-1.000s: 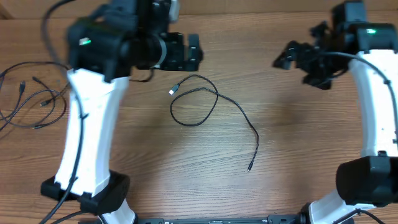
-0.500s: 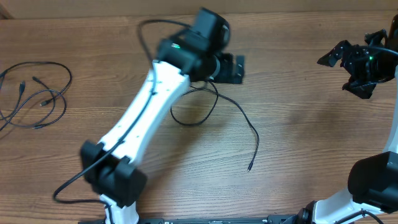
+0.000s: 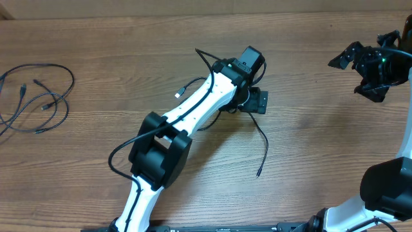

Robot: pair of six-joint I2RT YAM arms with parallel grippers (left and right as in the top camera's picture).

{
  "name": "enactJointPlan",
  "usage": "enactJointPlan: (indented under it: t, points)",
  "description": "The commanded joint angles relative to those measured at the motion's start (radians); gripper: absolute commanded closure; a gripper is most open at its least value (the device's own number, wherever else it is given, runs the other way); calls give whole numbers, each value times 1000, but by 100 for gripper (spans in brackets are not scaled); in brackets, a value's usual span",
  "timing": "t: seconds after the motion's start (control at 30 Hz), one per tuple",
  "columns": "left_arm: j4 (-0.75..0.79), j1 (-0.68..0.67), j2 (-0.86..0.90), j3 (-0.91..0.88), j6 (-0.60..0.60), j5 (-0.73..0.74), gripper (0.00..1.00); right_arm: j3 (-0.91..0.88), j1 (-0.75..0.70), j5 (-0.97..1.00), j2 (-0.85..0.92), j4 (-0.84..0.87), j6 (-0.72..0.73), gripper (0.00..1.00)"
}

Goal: Untangle cables
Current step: 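Grasp the last black cable with the left gripper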

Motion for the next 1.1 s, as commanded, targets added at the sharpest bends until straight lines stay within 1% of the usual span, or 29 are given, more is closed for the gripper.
enactJointPlan:
  t: [0.0,0.17,0.27,0.6,0.77,0.83,1.07]
  points:
    - [-27,0,26,-4,-62,-19,4,-3,2,-1,2,1,-7,0]
    - [-52,-26,55,-5,-62,-3,2,-3,2,-1,2,1,-7,0]
    - [-49,-54,64,-5,-45,36,2,-3,2,-1,2,1,-7,0]
    - [-53,-148,77,-5,-34,31,2,-3,2,-1,2,0,-7,0]
    - [-62,-169,105,-9,-34,-42,4,-3,2,-1,2,-3,-7,0]
    - [-60,-174,118,-14,-34,-47,5,-3,2,-1,2,-4,-7,0]
    - [-35,-195,172,-16,-48,-42,18,-3,2,-1,2,-7,-27,0]
